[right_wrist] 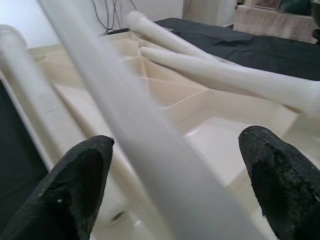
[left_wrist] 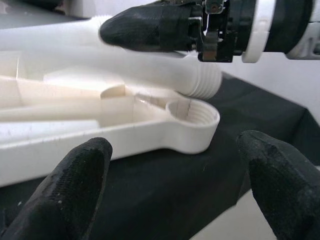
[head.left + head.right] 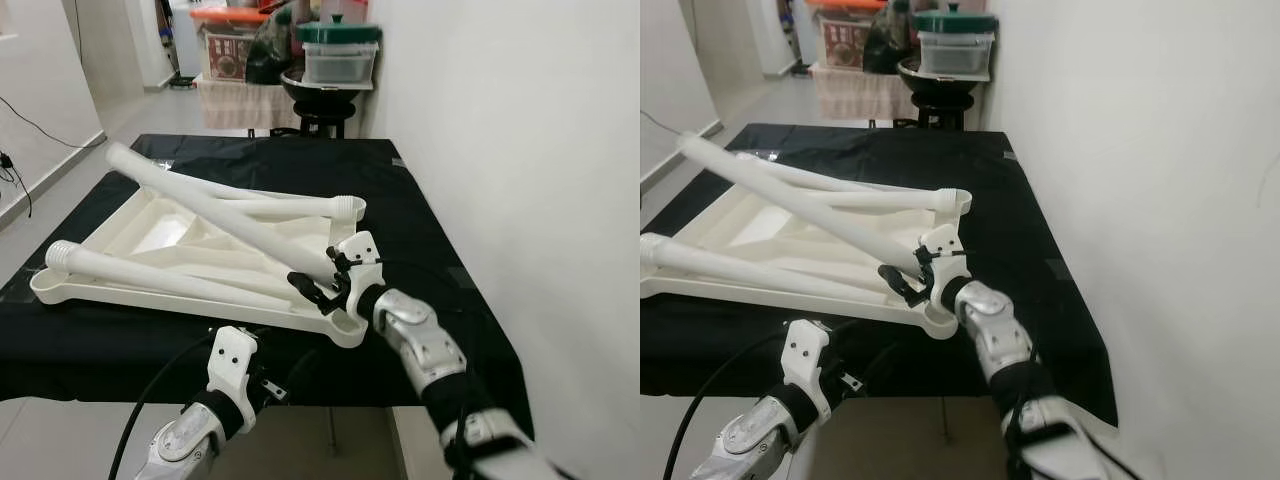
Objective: Building children table
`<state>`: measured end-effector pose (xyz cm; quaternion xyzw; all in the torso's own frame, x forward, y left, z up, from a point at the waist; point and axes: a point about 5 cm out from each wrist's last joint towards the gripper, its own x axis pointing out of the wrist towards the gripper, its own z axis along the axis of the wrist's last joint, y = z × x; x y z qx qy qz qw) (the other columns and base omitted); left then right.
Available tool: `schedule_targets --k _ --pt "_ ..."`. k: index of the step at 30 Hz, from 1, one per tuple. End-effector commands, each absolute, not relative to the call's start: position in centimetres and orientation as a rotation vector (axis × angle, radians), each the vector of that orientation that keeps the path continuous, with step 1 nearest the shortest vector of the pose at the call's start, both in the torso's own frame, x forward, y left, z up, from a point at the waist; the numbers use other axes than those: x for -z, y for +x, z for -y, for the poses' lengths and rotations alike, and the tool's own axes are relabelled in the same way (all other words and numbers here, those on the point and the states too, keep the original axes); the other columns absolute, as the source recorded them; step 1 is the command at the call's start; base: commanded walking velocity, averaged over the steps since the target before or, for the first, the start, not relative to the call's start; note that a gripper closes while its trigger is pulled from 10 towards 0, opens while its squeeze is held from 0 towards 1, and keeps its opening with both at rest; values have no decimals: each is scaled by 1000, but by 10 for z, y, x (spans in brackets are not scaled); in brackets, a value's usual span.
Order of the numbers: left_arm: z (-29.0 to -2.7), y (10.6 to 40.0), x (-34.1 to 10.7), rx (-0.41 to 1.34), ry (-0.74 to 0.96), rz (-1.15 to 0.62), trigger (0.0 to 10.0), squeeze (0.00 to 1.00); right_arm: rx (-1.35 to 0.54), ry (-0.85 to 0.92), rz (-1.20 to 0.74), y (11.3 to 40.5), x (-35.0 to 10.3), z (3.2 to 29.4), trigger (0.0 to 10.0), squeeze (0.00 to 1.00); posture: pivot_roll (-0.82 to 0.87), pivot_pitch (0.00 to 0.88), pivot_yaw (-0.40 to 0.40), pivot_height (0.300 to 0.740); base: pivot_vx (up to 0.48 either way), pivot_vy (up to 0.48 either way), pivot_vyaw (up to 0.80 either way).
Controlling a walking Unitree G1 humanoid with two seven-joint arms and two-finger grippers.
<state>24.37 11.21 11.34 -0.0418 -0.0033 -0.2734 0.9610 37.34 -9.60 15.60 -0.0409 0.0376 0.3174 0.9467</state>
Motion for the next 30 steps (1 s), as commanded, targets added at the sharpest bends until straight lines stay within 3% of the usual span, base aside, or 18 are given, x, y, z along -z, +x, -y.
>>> schedule_targets --k 1,16,17,26,30 --pt "-112 244 -109 555 -88 -2 10000 0 -634 -52 -61 377 -161 101 0 0 63 0 -90 740 0 0 0" --pt "-114 243 -109 549 -89 0 10000 0 -602 -88 -58 379 -157 107 0 0 59 0 -79 740 0 0 0" --pt "-119 247 -109 510 -81 -8 10000 0 -580 -102 -64 378 -152 107 10000 0 48 0 -71 740 0 0 0" --pt "-144 266 -114 261 -65 -6 10000 0 -511 -28 -52 370 -140 112 10000 0 32 0 -63 740 0 0 0" --pt "-145 266 -115 279 -75 -3 10000 0 -504 -4 -37 366 -136 110 10000 0 29 0 -61 740 0 0 0"
